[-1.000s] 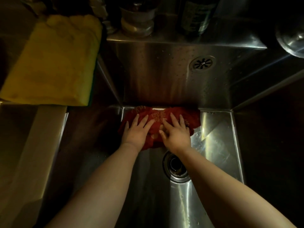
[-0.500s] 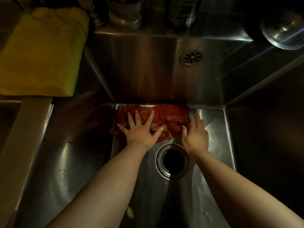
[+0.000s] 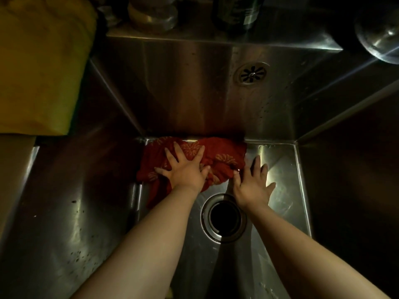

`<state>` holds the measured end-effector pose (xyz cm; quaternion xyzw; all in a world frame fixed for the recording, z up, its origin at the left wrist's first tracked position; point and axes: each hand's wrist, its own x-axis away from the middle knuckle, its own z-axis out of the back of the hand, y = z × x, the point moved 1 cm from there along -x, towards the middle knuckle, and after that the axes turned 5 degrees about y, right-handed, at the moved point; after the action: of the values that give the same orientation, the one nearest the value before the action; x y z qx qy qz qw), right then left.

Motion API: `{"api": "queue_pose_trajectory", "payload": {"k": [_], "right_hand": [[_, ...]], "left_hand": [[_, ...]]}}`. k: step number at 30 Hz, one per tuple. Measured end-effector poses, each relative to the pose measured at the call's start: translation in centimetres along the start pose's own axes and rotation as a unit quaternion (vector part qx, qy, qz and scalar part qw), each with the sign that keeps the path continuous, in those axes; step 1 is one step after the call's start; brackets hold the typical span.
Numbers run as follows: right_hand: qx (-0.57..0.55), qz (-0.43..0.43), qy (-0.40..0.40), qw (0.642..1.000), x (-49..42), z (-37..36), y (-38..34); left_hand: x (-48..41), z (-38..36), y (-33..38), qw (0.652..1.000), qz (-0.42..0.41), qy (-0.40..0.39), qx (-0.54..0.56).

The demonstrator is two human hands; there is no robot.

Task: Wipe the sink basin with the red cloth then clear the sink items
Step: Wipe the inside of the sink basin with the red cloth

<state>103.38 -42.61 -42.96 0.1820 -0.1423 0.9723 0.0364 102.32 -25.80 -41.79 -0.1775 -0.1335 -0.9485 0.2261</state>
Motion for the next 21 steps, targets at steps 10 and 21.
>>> {"api": "queue_pose_trajectory", "payload": {"k": [10, 21], "right_hand": [[0.057, 0.061, -0.008, 0.996, 0.7, 0.5, 2.2], [0.082, 0.068, -0.022, 0.994, 2.2, 0.5, 3.1]], "left_hand": [[1.5, 1.1, -4.1, 0.994, -0.090, -0.003, -0.059], [5.5, 0.7, -7.1, 0.983, -0.139, -0.016, -0.118]]}}
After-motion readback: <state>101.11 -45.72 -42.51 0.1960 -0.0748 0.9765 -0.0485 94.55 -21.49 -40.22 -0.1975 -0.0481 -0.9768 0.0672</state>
